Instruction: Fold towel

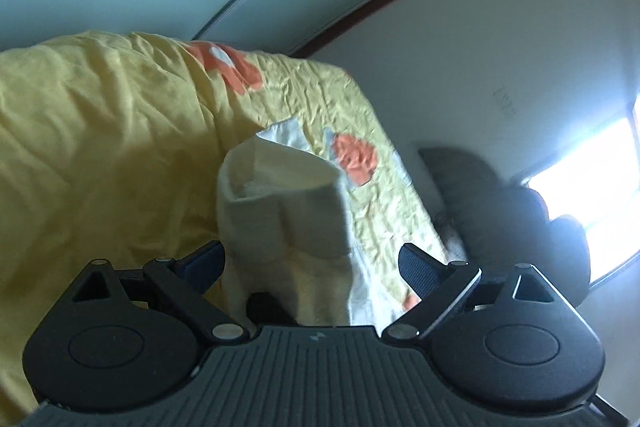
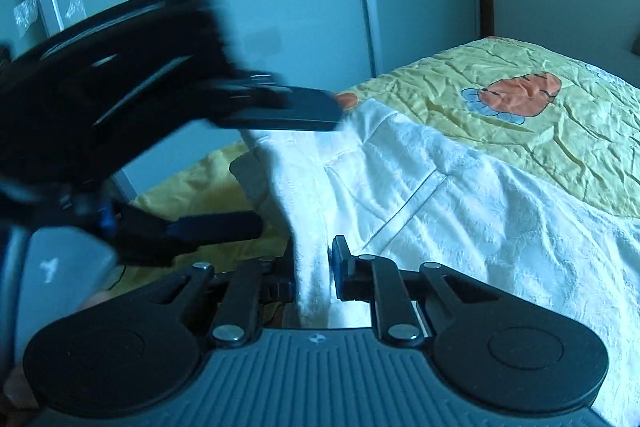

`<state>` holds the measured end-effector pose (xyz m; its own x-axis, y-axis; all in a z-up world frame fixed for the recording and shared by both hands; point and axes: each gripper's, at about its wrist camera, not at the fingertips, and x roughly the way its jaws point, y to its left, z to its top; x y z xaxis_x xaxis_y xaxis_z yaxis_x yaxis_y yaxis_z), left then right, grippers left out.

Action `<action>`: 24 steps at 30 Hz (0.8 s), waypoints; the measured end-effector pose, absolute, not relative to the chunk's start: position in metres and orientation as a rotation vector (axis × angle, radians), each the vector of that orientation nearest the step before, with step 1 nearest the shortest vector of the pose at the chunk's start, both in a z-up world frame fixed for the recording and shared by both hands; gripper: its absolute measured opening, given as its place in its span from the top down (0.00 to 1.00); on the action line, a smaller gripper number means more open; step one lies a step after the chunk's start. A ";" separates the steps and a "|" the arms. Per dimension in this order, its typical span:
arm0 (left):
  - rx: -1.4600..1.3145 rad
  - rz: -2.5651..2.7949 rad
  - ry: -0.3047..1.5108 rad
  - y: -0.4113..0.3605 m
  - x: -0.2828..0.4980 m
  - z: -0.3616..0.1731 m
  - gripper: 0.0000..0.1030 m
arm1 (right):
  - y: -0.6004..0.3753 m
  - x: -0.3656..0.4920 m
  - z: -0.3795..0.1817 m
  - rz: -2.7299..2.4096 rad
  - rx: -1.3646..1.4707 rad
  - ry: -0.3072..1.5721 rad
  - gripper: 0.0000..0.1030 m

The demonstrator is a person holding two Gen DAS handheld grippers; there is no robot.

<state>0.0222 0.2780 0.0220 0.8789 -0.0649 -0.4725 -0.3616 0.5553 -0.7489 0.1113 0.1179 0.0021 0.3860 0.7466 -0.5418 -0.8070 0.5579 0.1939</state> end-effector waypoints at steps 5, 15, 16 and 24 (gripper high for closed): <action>-0.995 0.210 0.580 0.286 0.039 0.005 0.54 | 0.120 0.113 0.000 1.003 -0.112 0.632 0.84; -0.892 0.275 0.640 0.287 0.048 -0.001 0.71 | 0.113 0.114 0.002 1.017 -0.105 0.682 0.74; -0.863 0.284 0.639 0.285 0.048 0.001 0.72 | 0.110 0.115 0.004 1.016 -0.096 0.694 0.72; -0.424 0.320 0.579 0.231 0.057 0.023 0.88 | 0.009 0.165 0.011 0.979 0.334 0.847 0.30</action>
